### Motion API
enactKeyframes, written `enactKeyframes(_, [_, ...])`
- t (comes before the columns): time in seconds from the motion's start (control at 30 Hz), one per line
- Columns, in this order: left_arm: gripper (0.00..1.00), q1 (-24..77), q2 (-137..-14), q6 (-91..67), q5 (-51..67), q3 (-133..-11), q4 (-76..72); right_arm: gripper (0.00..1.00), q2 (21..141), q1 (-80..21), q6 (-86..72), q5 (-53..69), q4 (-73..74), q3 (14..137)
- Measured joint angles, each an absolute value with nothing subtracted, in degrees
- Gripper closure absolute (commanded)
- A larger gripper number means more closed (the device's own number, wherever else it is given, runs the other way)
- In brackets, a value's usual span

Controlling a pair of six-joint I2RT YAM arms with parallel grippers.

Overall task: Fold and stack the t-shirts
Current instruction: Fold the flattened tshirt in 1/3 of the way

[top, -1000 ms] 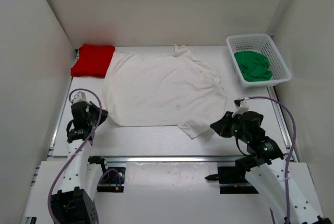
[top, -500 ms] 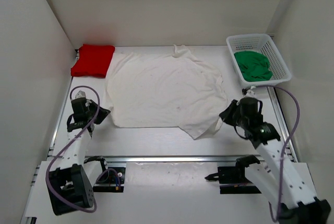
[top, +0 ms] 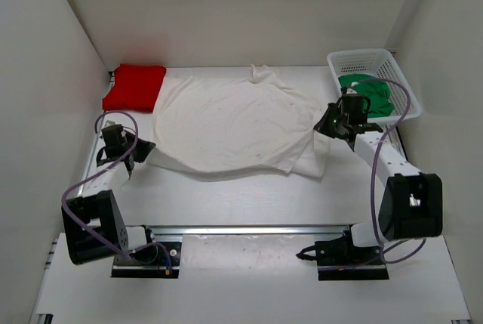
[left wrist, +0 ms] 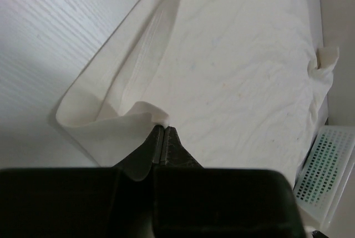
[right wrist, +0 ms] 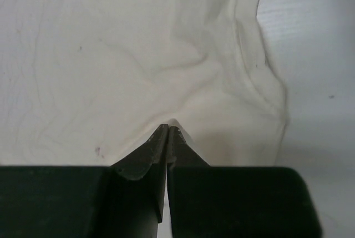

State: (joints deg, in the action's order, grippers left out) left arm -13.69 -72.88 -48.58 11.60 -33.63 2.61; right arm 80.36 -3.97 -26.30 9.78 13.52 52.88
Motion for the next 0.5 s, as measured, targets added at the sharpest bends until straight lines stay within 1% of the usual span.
enactKeyframes(0.5, [1.00,-13.50,-90.26,-51.42,9.26,-46.09,-2.20,1.00,101.84,-1.74,-23.49,11.07,11.75,73.25])
